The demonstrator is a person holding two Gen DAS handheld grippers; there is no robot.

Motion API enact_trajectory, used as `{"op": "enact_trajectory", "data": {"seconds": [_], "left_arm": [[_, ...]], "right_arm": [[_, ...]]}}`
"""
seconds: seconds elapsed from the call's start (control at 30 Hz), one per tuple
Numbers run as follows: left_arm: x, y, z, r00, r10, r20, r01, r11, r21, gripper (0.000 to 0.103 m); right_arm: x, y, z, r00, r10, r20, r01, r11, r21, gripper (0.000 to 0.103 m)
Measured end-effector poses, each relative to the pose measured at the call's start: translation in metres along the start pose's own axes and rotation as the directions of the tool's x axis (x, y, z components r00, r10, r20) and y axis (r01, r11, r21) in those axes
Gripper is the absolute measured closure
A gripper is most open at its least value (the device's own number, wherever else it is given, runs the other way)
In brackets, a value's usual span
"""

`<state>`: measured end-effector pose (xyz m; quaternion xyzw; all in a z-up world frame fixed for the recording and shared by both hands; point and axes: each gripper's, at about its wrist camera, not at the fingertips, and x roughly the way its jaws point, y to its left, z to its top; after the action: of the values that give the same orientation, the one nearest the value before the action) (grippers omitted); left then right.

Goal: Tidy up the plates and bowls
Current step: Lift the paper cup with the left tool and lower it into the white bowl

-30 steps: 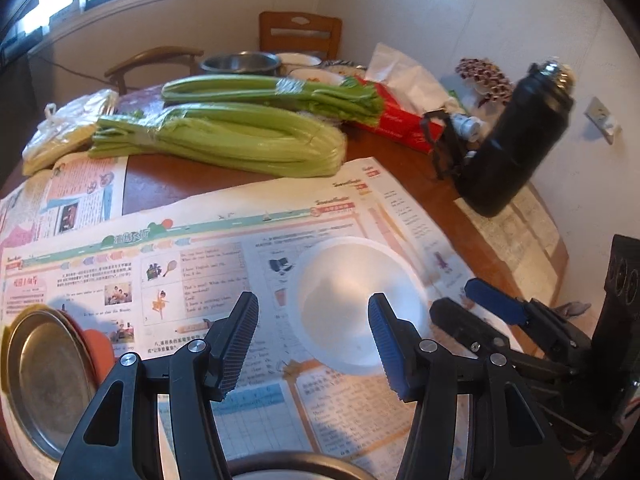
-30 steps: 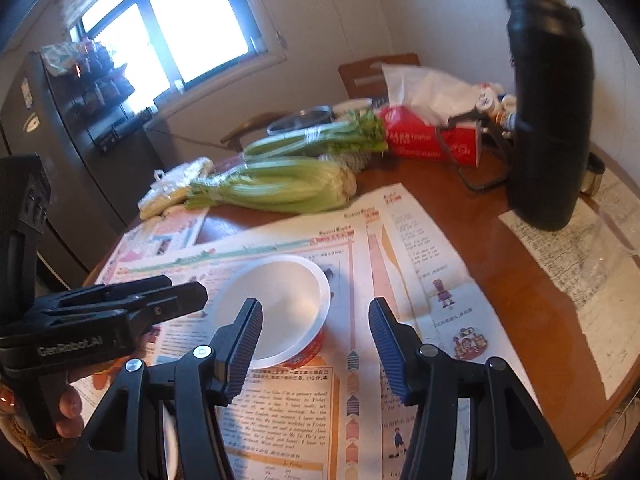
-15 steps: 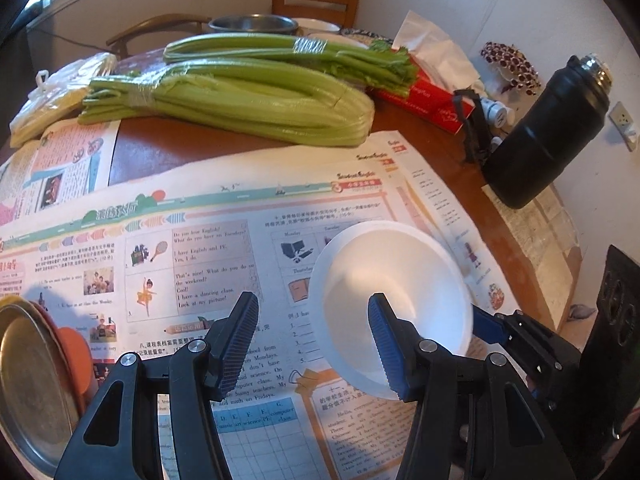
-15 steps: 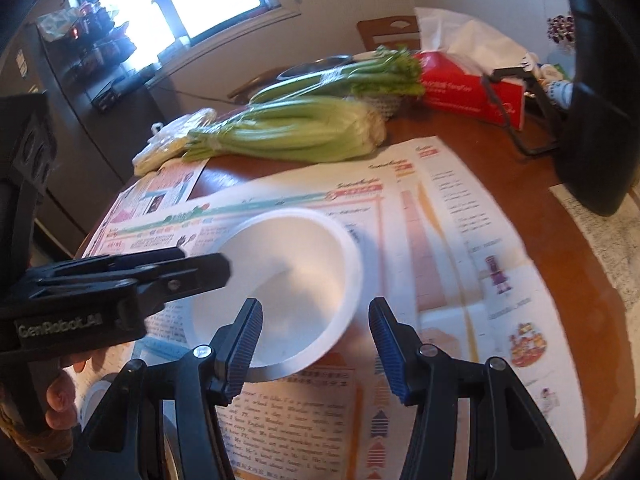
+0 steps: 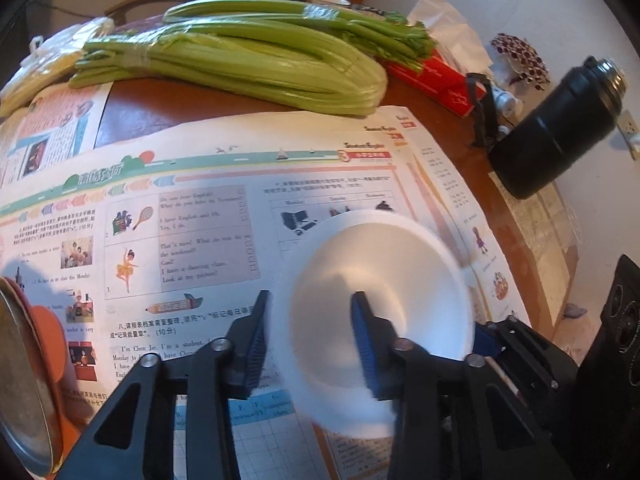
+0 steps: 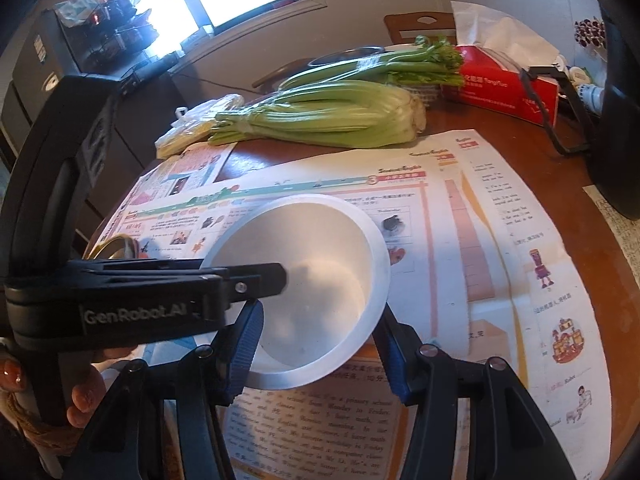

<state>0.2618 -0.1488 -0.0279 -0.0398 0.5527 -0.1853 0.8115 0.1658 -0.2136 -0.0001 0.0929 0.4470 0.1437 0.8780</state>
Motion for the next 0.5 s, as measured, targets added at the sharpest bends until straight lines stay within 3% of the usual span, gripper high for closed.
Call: {"op": "enact_trajectory", "data": {"seconds": [0.5], "left_arm": [[-0.050,-0.001,-0.015,0.995,-0.032,0.095,0.032,0.999,-0.003,0.067]], "right_arm": [[-0.032,0.021,-0.001,0.997,0.024,0.067,-0.021,0.999,-0.042,0.048]]}}
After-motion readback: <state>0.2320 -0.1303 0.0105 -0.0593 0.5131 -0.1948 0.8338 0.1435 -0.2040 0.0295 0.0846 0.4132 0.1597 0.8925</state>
